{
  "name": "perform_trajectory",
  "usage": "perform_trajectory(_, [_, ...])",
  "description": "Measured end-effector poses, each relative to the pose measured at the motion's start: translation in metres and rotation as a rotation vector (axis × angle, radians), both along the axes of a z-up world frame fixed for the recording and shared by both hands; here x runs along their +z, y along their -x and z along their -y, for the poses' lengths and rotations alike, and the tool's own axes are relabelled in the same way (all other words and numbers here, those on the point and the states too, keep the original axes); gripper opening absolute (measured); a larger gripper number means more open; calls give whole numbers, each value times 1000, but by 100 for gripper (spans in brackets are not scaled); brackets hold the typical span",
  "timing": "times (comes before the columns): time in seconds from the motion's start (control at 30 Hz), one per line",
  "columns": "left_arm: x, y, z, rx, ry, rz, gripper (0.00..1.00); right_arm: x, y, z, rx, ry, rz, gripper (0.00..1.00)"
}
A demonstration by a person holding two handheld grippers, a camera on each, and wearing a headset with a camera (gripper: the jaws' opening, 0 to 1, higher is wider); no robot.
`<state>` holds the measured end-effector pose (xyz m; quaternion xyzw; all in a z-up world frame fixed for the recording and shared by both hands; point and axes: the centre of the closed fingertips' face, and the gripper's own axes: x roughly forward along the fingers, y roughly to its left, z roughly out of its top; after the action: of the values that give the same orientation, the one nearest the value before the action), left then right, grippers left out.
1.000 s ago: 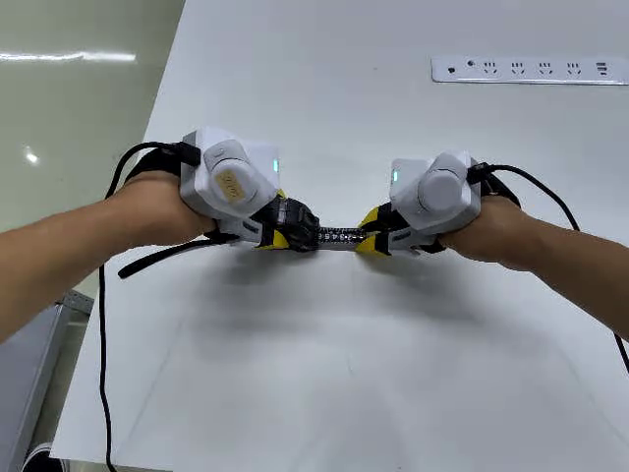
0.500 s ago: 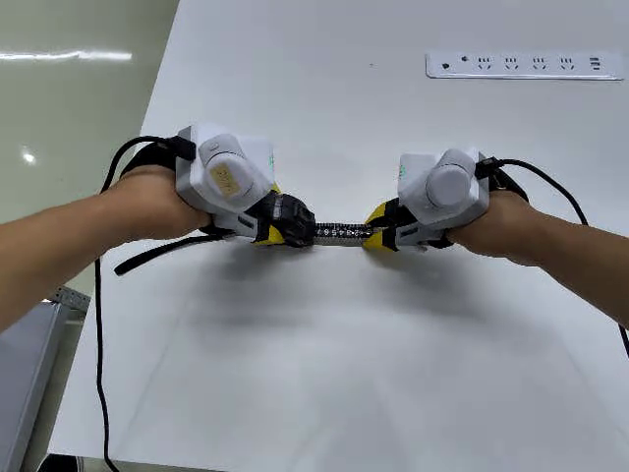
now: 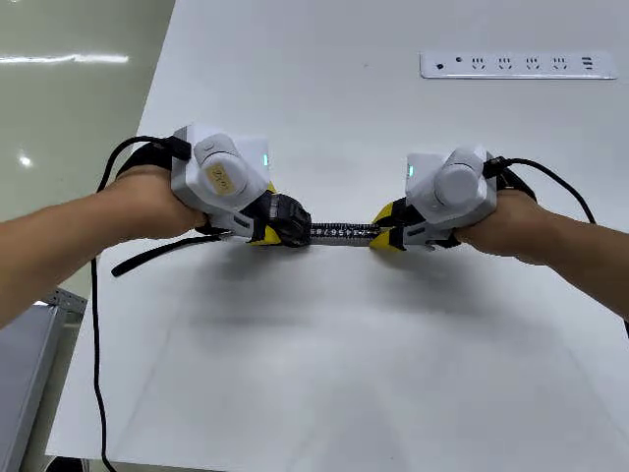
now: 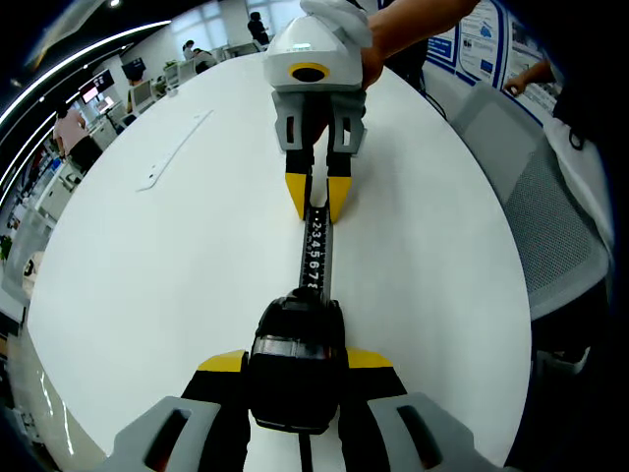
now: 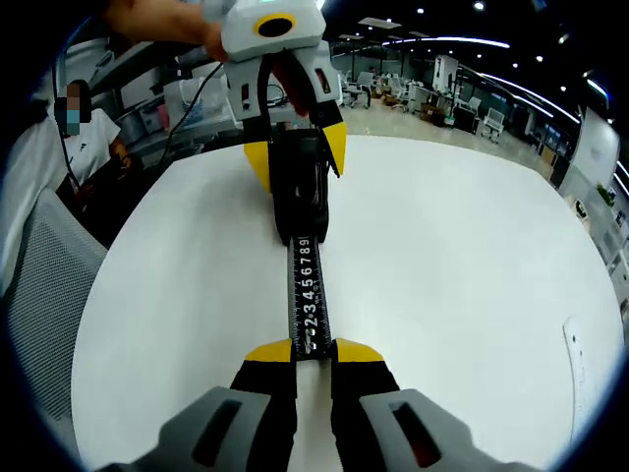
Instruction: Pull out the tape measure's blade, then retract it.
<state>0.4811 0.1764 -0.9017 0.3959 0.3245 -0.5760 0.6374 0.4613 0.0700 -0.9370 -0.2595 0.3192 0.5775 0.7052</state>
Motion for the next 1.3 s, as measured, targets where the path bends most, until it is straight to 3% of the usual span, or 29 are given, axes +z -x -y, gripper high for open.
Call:
perform_trajectory(0.8, [-1,0,0,-4,-6,-2,31,-1,3,23,-16,18,-5,11])
perform_trajectory(0.83, [-1,0,0,-4,-5,-2,31,1,7,33,-23,21,-6,11])
perform_trajectory(1.3, [-1,0,0,-6,-7,-3,31,3,14,48,-31,24,-8,11])
